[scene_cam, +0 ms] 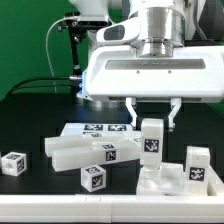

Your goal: Assemble chair

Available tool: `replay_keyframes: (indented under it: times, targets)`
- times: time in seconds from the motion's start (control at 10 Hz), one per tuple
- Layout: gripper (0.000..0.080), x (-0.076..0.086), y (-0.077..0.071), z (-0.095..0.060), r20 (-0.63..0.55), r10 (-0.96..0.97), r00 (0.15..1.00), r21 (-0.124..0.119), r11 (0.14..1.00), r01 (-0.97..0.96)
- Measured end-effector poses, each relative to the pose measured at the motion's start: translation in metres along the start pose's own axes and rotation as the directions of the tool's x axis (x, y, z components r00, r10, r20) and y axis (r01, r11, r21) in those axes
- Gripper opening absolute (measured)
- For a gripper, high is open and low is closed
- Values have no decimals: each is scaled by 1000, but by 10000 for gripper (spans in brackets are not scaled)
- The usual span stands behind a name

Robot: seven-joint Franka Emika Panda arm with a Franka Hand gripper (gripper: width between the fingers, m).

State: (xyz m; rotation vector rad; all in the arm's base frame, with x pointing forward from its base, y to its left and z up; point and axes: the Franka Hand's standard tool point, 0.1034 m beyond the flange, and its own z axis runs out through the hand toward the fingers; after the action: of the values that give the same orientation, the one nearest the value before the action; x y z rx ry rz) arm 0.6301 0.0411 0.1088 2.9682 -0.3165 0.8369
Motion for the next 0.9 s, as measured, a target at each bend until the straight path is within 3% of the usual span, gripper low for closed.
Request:
replay_keyframes:
  times: [0.9]
  targets:
    - [284, -17, 0, 18, 13, -26, 1000, -19, 999, 27]
